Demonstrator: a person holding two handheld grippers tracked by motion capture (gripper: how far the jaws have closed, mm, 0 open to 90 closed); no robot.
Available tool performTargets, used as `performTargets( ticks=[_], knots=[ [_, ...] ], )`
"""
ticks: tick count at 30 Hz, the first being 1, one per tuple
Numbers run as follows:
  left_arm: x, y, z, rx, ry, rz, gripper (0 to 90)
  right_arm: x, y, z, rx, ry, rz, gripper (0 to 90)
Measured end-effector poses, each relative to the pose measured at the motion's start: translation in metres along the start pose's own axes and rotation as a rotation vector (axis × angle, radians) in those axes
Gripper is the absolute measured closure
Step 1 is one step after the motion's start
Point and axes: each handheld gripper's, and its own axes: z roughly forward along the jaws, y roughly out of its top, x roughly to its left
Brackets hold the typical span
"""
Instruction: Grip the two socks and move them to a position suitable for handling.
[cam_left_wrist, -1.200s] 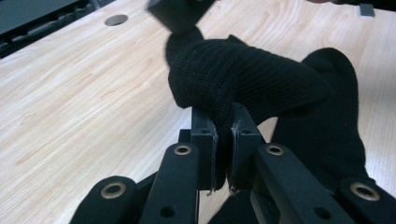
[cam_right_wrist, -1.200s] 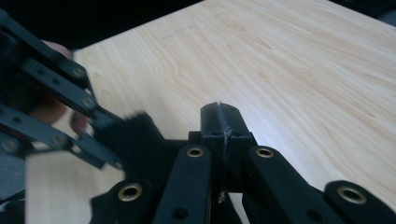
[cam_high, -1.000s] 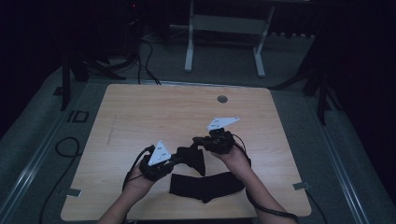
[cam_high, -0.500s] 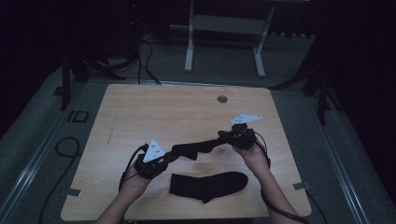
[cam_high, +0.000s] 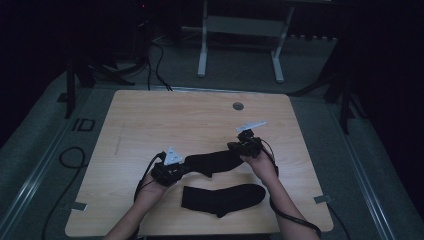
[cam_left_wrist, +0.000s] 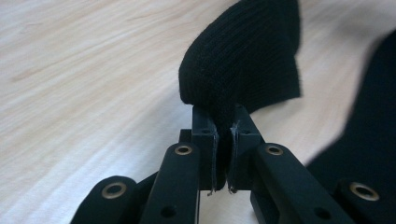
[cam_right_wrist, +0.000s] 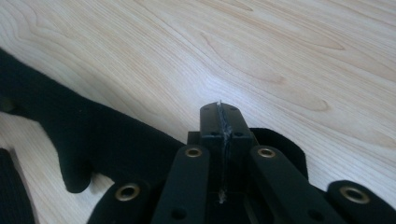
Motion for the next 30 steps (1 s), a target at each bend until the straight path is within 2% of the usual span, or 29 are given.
performTargets(
  ticks=[2,4,6,9,10,13,14,16,18,20,24,27,29,30],
  knots=[
    [0.005,0.001,0.003,0.001,0.001,-0.016,81.0,-0.001,0.001,0.002,-0.003,-0.002,0.000,75.3],
    [0.011,0.001,0.005,0.012,0.004,-0.043,64.5,-0.003,0.002,0.001,-0.005,-0.006,-0.006,68.0],
    [0.014,0.000,0.005,0.007,0.009,-0.056,55.7,-0.004,0.002,-0.002,-0.012,-0.018,-0.007,61.9],
    [0.017,-0.003,0.000,-0.003,0.044,-0.051,53.6,-0.008,0.000,-0.009,-0.034,-0.020,0.002,63.7],
    [0.017,-0.004,-0.002,-0.011,0.051,-0.053,53.7,-0.009,-0.001,-0.012,-0.033,-0.021,0.003,66.9],
    [0.018,-0.004,-0.010,-0.026,0.095,-0.041,58.4,-0.010,-0.008,-0.015,-0.022,-0.017,-0.009,79.8],
    [0.019,-0.003,-0.013,-0.032,0.077,-0.048,66.0,-0.009,-0.011,-0.015,-0.015,-0.015,-0.013,83.5],
    [0.019,-0.002,-0.014,-0.018,0.059,-0.037,78.9,-0.009,-0.018,-0.014,-0.001,-0.012,-0.022,89.0],
    [0.016,-0.002,-0.010,0.013,0.044,-0.020,86.8,-0.009,-0.025,-0.011,0.023,-0.002,-0.031,89.5],
    [0.012,-0.003,-0.004,0.040,0.032,0.010,89.5,-0.010,-0.031,-0.008,0.045,-0.006,-0.037,89.5],
    [0.007,-0.002,0.008,0.066,-0.015,0.020,89.6,-0.012,-0.040,-0.002,0.063,-0.002,-0.031,89.5],
    [0.005,-0.004,0.018,0.105,-0.020,0.040,89.5,-0.013,-0.046,0.002,0.086,-0.009,-0.039,89.4],
    [0.007,-0.007,0.023,0.119,-0.023,0.030,89.5,-0.014,-0.051,0.005,0.100,-0.008,-0.033,89.4],
    [0.009,-0.008,0.023,0.108,-0.031,0.008,89.5,-0.015,-0.055,0.005,0.091,-0.008,-0.029,89.4]
  ],
)
